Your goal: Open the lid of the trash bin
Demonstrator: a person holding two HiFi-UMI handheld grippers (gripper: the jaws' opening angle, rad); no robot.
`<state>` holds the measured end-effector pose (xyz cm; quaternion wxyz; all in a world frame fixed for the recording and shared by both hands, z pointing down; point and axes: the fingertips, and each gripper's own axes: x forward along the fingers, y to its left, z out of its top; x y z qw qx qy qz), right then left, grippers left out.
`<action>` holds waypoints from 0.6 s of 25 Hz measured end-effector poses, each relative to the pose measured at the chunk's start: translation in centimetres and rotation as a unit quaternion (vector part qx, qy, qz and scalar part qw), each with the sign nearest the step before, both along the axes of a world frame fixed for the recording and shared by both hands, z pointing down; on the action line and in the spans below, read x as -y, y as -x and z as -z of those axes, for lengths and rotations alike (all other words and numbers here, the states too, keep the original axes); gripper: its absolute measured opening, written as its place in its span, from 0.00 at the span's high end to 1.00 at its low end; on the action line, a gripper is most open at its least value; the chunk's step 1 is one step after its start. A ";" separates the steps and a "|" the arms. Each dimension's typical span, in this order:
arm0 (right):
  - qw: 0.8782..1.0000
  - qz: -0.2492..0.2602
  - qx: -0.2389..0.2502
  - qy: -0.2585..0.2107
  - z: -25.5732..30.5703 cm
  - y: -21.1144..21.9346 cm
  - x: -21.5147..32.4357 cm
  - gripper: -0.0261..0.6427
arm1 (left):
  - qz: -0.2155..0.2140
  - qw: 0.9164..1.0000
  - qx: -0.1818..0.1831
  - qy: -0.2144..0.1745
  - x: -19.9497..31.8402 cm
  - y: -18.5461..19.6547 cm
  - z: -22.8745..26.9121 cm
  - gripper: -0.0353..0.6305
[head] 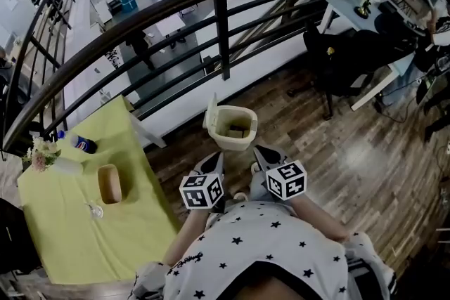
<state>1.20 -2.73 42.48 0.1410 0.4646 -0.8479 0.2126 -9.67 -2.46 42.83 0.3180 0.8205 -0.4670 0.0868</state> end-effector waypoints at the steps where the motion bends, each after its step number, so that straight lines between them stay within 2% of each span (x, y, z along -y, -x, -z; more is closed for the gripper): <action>1: 1.000 -0.001 0.000 -0.001 0.0 -0.1 -0.1 0.97 | -0.001 1.000 0.000 0.000 -0.1 -0.1 -0.1 0.93; 15: 1.000 -0.010 -0.002 -0.018 0.9 -1.6 -0.3 0.97 | -0.005 1.000 -0.002 -0.008 -0.1 -1.6 0.5 0.93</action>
